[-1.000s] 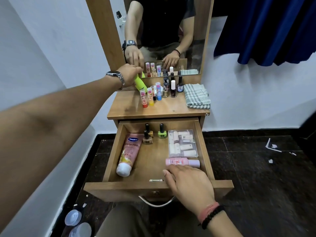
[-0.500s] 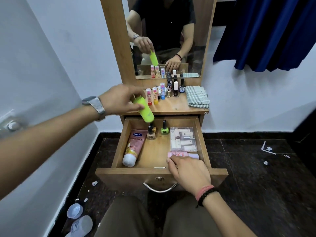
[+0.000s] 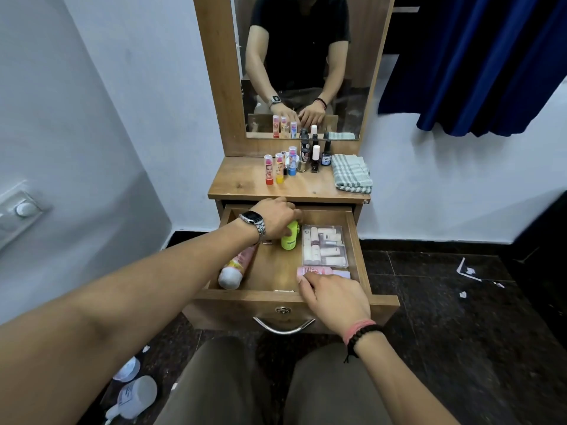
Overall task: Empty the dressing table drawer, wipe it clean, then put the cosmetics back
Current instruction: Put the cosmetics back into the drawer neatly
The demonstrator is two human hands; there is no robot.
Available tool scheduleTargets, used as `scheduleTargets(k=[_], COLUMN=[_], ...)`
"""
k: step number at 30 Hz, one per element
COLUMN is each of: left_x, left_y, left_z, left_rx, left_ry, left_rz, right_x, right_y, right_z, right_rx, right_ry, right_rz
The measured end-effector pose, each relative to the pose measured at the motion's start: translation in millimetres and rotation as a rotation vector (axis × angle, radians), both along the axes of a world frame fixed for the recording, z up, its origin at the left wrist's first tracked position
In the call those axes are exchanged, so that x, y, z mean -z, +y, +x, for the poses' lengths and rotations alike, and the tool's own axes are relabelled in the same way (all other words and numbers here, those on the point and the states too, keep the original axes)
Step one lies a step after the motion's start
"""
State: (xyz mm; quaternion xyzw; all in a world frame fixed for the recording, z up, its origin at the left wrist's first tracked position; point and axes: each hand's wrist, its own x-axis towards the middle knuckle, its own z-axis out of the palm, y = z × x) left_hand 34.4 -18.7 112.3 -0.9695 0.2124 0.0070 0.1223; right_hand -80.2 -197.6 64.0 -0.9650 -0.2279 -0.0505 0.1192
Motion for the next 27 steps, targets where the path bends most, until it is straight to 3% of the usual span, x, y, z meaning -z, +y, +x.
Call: scheduleTargets(k=[10, 13, 17, 21, 27], left_x=[-4, -20, -44, -50, -49], left_y=[3, 10, 26, 40, 44], left_z=[3, 9, 28, 50, 63], left_rx=[0.047, -0.004, -0.221, -0.406, -0.439], left_ry=[-0.034, -0.169, -0.490, -0.345, -0.292], left_rz=[-0.111, -0.314, -0.655, -0.622, -0.572], right_x=[-1, -1, -2, 0, 0], right_y=[0, 0, 0, 0, 0], right_z=[-1, 0, -1, -1, -1], right_rx=[0.000, -0.001, -0.003, 0.001, -0.003], right_ry=[-0.004, -0.011, -0.008, -0.007, 0.006], right_rz=[0.008, -0.004, -0.014, -0.012, 0.006])
